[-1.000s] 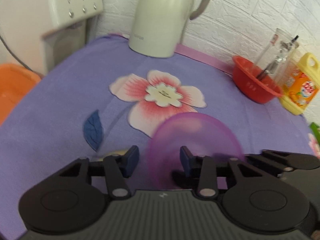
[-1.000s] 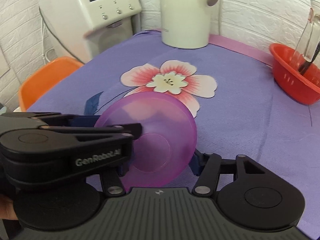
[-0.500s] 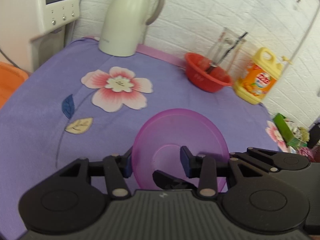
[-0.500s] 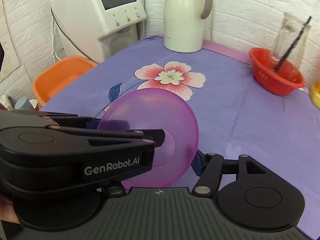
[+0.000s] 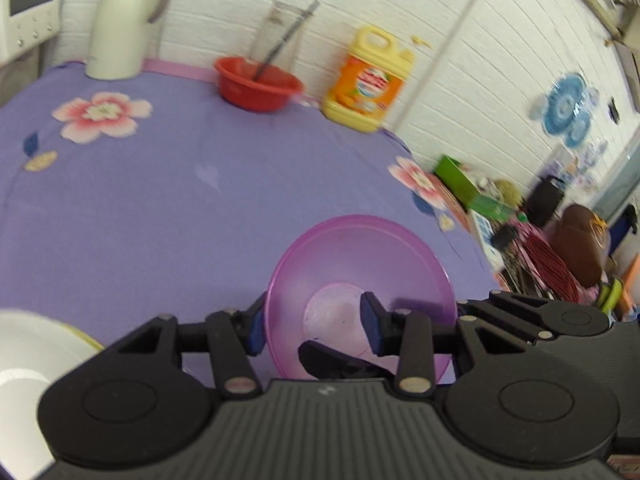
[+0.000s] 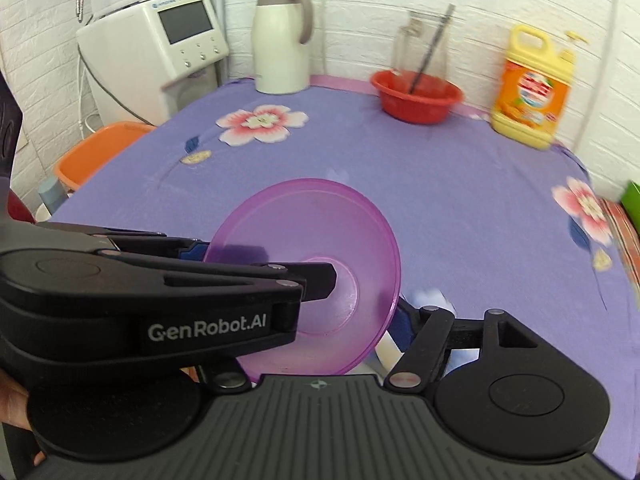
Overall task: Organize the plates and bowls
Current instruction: 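Lift the pink bowl with the left gripper and carry it to the white bowl, then lower the pink bowl into the white bowl and open the left gripper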
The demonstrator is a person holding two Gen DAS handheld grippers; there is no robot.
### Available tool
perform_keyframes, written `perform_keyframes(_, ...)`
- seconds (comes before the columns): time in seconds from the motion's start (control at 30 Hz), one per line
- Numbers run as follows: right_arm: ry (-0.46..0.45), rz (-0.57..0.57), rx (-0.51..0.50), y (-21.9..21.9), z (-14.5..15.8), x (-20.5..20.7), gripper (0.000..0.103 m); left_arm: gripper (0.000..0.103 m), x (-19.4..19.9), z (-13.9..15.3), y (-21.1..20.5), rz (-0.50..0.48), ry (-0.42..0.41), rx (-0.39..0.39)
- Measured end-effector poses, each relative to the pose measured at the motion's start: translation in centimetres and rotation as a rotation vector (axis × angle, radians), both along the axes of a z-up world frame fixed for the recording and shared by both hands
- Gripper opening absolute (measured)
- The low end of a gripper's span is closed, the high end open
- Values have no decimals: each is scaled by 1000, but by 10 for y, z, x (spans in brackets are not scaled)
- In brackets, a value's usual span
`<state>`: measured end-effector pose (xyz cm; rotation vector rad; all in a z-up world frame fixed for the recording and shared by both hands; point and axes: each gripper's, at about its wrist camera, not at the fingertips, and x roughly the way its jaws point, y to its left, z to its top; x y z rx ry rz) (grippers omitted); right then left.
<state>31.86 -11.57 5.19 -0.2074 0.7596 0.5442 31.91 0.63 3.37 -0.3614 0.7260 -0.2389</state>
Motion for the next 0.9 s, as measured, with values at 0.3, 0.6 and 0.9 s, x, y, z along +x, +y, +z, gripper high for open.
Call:
perform_keyframes(0.3, 8, -67, 75, -42, -24, -45, 103, 40, -44, -14, -30, -62, 1, 14)
perform_keyframes(0.6, -65, -55, 84, -36, -36, -60, 103, 40, -47, -24, -26, -41, -2, 39)
perform_keyframes(0.9, -119, -134, 192, -64, -21, -62, 103, 67, -59, 1, -10, 41, -154, 138)
